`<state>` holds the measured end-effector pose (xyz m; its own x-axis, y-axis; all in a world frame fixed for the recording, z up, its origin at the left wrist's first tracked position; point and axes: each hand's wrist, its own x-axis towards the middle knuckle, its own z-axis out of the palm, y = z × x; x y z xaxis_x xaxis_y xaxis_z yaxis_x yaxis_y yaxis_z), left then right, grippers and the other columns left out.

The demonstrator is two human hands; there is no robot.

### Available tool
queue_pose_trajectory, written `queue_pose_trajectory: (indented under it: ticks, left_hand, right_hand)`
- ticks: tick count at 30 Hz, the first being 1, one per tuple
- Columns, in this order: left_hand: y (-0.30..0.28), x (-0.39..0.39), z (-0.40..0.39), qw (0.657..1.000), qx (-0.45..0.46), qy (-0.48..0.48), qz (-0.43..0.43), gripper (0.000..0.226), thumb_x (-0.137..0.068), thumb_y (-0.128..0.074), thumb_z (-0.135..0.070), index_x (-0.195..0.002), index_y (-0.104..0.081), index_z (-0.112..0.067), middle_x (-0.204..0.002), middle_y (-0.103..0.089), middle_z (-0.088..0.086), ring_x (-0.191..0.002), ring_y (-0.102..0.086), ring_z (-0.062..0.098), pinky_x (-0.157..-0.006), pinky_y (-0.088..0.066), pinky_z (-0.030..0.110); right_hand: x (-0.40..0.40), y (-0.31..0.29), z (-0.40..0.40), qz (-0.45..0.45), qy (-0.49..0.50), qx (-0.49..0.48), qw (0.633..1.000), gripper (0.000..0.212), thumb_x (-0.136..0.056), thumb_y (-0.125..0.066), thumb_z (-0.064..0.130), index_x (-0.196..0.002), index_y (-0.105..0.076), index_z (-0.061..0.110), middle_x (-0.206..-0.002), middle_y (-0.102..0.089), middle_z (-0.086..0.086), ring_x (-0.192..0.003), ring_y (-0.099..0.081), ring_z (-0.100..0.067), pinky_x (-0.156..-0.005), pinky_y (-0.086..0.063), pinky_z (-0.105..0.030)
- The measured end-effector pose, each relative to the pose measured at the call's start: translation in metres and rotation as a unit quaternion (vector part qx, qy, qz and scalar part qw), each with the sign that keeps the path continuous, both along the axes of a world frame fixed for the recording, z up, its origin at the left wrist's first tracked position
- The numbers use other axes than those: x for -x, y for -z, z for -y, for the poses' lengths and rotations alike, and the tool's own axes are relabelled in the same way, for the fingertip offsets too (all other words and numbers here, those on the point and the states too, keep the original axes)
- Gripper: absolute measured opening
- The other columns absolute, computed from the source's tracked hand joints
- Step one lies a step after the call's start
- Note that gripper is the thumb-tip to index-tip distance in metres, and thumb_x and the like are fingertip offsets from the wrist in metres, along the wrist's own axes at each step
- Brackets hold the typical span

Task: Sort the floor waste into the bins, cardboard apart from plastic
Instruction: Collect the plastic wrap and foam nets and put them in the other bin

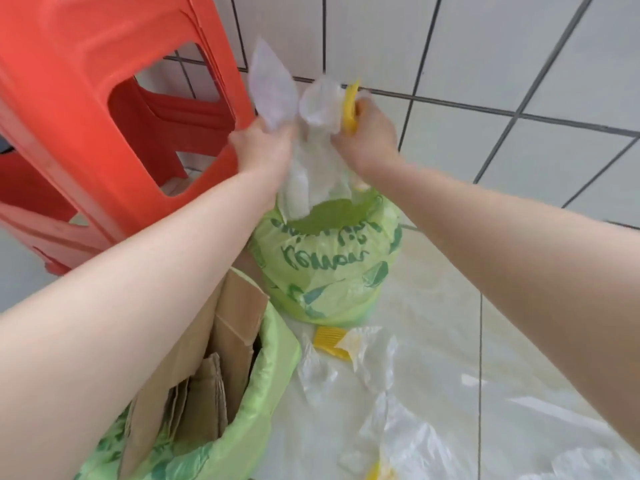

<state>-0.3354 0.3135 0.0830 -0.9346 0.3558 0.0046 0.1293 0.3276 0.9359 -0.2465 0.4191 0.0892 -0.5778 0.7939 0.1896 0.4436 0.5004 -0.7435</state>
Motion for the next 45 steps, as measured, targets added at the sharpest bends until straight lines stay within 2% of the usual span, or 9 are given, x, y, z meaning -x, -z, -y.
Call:
queue_pose_trajectory:
  ticks: [3, 7, 12, 15, 20, 23, 26, 30, 45]
  left_hand:
    - [0.007, -0.014, -0.006, 0.957, 0.195, 0.202, -0.070, 0.037, -0.083, -0.055, -0.027, -0.113, -0.060, -0.007, -0.115, -0.061, 0.013, -0.106, -0.058, 0.029, -0.093, -0.048, 0.037]
    - [0.019, -0.018, -0.001, 0.775, 0.500, 0.383, -0.050, 0.067, -0.084, -0.061, -0.044, -0.139, -0.040, -0.011, -0.147, -0.036, 0.012, -0.126, -0.043, 0.032, -0.106, -0.038, 0.038]
    - [0.005, -0.006, 0.010, 0.838, 0.390, 0.379, -0.039, 0.089, -0.079, -0.067, -0.052, -0.148, -0.025, -0.016, -0.155, -0.022, 0.008, -0.140, -0.027, 0.025, -0.111, -0.030, 0.036]
    - [-0.001, -0.007, 0.020, 0.812, 0.393, 0.432, -0.001, 0.107, -0.071, -0.074, -0.054, -0.151, -0.008, -0.029, -0.160, -0.005, -0.003, -0.146, -0.012, 0.021, -0.117, -0.020, 0.039]
    - [0.020, -0.015, 0.012, 0.744, 0.465, 0.454, -0.154, 0.036, -0.088, -0.061, -0.031, -0.119, -0.063, -0.012, -0.107, -0.057, 0.003, -0.100, -0.054, 0.021, -0.091, -0.043, 0.034]
    - [0.029, -0.031, 0.006, 0.709, 0.495, 0.478, -0.156, 0.022, -0.098, -0.043, -0.022, -0.084, -0.059, -0.016, -0.076, -0.048, -0.002, -0.071, -0.043, 0.016, -0.069, -0.036, 0.027]
    - [0.015, -0.049, 0.004, 0.689, 0.505, 0.503, -0.134, 0.034, -0.101, -0.035, -0.035, -0.125, -0.055, -0.022, -0.103, -0.051, -0.009, -0.095, -0.046, 0.015, -0.088, -0.031, 0.023]
    - [-0.010, -0.048, 0.008, 0.713, 0.501, 0.460, -0.169, 0.053, -0.094, -0.042, -0.054, -0.133, -0.054, -0.020, -0.137, -0.054, 0.000, -0.121, -0.051, 0.023, -0.104, -0.034, 0.034]
    - [0.047, -0.223, 0.063, 0.690, 0.379, 0.513, -0.341, 0.037, -0.089, -0.052, -0.033, -0.125, -0.056, -0.023, -0.130, -0.051, 0.004, -0.123, -0.045, 0.027, -0.101, -0.041, 0.041]
  right_hand:
    - [-0.003, 0.029, -0.003, 0.251, -0.134, 0.025, 0.958, 0.059, -0.081, -0.067, 0.035, -0.129, -0.041, 0.012, -0.122, -0.056, -0.010, -0.113, -0.054, -0.033, -0.092, -0.044, -0.038]
    - [-0.014, 0.030, -0.008, 0.399, -0.224, -0.053, 0.887, 0.082, -0.078, -0.068, 0.049, -0.143, -0.027, 0.019, -0.133, -0.049, -0.008, -0.128, -0.036, -0.036, -0.099, -0.039, -0.045]
    - [-0.031, 0.007, -0.024, 0.345, -0.213, -0.132, 0.905, 0.061, -0.078, -0.064, 0.054, -0.129, -0.049, 0.025, -0.124, -0.057, -0.004, -0.122, -0.038, -0.034, -0.097, -0.041, -0.045]
    - [-0.039, 0.010, -0.026, 0.357, -0.208, -0.168, 0.895, 0.042, -0.081, -0.064, 0.039, -0.117, -0.059, 0.018, -0.114, -0.062, -0.006, -0.111, -0.048, -0.033, -0.095, -0.045, -0.044]
    - [-0.052, 0.030, -0.012, 0.363, -0.238, -0.141, 0.890, 0.028, -0.088, -0.054, 0.031, -0.110, -0.065, 0.017, -0.110, -0.065, -0.005, -0.113, -0.044, -0.032, -0.093, -0.044, -0.044]
    - [-0.061, 0.033, -0.007, 0.309, -0.238, -0.148, 0.909, 0.027, -0.090, -0.050, 0.028, -0.113, -0.064, 0.024, -0.115, -0.064, 0.001, -0.117, -0.039, -0.032, -0.095, -0.038, -0.042]
    - [-0.079, 0.030, -0.006, 0.250, -0.233, -0.177, 0.923, 0.029, -0.089, -0.049, 0.025, -0.115, -0.062, 0.024, -0.118, -0.062, 0.002, -0.118, -0.042, -0.032, -0.099, -0.038, -0.043]
    - [-0.124, 0.032, -0.003, 0.178, -0.179, -0.184, 0.950, 0.033, -0.089, -0.048, 0.016, -0.121, -0.058, 0.017, -0.122, -0.055, -0.008, -0.114, -0.047, -0.030, -0.098, -0.041, -0.041]
    - [-0.375, 0.105, 0.082, 0.273, -0.058, -0.010, 0.960, 0.029, -0.090, -0.054, 0.018, -0.119, -0.057, 0.016, -0.114, -0.059, 0.001, -0.106, -0.056, -0.018, -0.086, -0.040, -0.025]
